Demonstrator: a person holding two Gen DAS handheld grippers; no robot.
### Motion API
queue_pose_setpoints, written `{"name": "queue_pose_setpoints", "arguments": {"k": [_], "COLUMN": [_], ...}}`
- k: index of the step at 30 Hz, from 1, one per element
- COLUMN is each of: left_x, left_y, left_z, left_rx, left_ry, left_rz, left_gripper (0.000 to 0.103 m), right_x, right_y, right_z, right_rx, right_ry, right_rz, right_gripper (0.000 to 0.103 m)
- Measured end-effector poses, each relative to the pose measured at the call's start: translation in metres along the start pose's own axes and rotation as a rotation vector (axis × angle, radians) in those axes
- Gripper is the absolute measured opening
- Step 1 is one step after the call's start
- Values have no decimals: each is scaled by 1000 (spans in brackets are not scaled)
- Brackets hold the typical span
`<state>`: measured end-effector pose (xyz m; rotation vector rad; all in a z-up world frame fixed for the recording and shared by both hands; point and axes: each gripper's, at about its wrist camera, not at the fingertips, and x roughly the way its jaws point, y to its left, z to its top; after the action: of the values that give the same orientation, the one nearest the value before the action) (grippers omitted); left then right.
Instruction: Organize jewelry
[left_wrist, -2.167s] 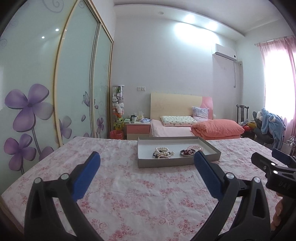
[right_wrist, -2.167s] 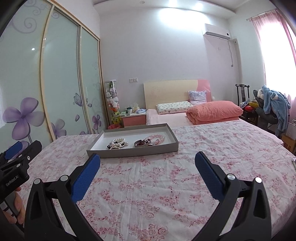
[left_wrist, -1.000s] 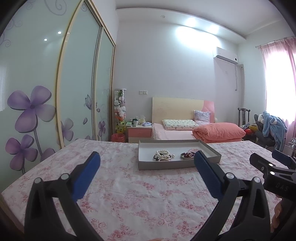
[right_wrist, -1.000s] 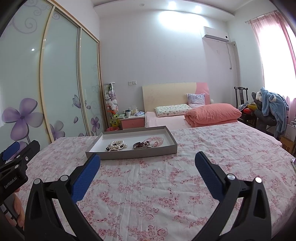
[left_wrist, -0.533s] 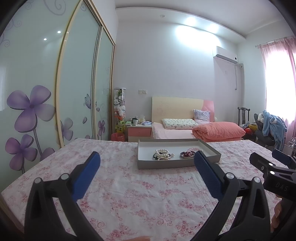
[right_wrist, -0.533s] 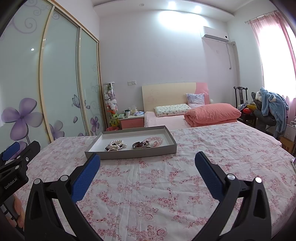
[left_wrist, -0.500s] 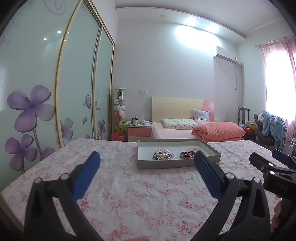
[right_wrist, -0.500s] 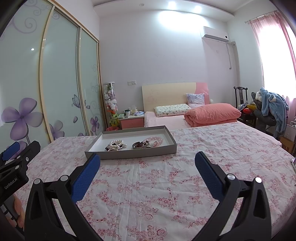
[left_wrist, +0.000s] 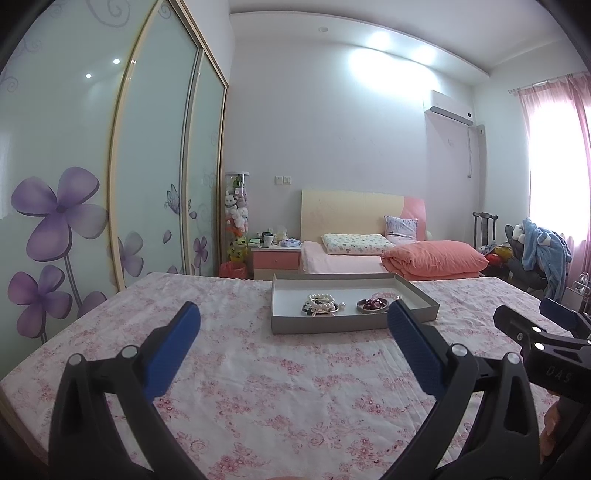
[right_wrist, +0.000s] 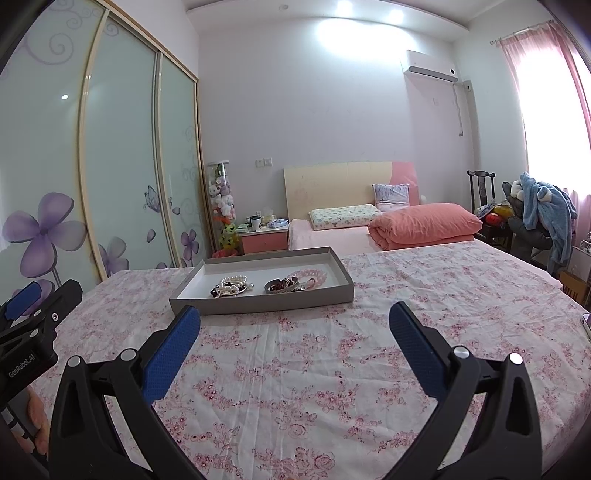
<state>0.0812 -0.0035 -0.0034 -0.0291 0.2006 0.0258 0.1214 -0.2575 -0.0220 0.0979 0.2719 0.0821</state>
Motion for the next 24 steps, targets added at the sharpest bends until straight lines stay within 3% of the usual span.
{"name": "queue_pose_setpoints", "arguments": {"k": [24], "left_x": [1], "left_y": [-1], "left_z": [-4], "left_rx": [-3], "left_ry": [13], "left_rz": [-8], "left_gripper": [99], "right_x": [2], "right_y": [0], "right_z": [-3], "right_rx": [-1], "right_ry": [5], "right_rz": [2], "right_gripper": [101]}}
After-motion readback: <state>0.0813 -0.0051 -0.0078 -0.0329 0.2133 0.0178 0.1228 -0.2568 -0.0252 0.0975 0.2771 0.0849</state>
